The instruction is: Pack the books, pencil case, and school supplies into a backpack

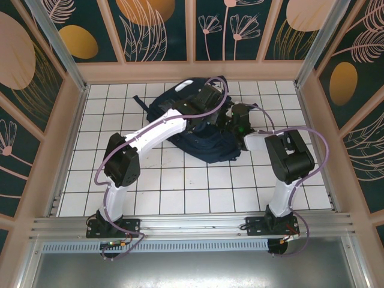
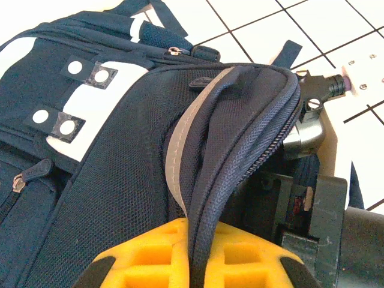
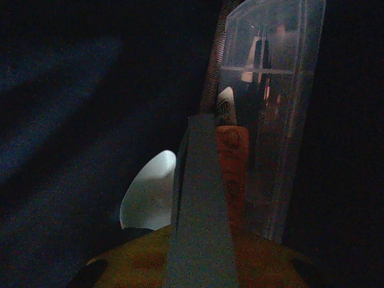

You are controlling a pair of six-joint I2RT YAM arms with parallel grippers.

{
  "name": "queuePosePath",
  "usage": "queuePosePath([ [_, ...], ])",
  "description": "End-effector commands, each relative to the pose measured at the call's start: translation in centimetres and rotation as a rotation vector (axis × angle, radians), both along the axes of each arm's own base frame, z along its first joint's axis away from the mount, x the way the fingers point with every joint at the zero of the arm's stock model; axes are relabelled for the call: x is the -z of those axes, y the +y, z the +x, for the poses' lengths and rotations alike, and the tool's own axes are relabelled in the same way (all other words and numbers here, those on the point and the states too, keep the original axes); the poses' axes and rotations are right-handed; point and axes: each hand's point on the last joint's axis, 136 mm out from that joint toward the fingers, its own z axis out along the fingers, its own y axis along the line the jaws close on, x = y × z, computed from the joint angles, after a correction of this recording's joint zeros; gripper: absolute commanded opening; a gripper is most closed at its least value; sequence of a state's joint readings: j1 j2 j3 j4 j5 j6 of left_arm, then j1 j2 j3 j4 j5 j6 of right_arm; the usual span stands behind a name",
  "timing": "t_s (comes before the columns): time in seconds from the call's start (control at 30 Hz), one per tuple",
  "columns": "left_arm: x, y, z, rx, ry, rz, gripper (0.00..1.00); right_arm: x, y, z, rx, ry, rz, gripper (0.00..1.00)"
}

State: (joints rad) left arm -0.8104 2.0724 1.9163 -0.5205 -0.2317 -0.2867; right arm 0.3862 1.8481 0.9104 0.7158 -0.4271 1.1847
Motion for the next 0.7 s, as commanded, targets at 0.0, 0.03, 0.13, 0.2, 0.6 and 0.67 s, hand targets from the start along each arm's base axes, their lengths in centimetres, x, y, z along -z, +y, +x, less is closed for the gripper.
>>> queuePosePath([
  [0.0,-8.6,-2.4,-0.6,0.041,-0.136,-0.234,0.0,-0.5,0.0,-0.4,0.0,-0.012,-0.102,0.23],
  [0.03,-8.3,-2.3,-0.4,0.033,-0.128,-0.237,0.0,-0.4,-0.6,-0.5,0.014,-0.008,-0.138,0.27],
  [0.13,-7.6,-2.0,0.3,0.009,-0.112,-0.253,0.0,-0.7,-2.7,-1.2,0.055,-0.008,-0.231,0.42],
  [0.2,-7.2,-2.1,0.6,0.004,-0.103,-0.262,0.0,-1.0,-4.5,-1.8,0.085,-0.009,-0.291,0.51],
  [0.6,-6.3,-3.5,0.9,0.024,-0.062,-0.3,0.0,-3.7,-14.7,-5.9,0.212,-0.025,-0.592,0.62],
  [0.67,-6.3,-3.7,0.9,0.029,-0.056,-0.31,0.0,-3.8,-15.2,-6.5,0.218,-0.032,-0.586,0.6],
])
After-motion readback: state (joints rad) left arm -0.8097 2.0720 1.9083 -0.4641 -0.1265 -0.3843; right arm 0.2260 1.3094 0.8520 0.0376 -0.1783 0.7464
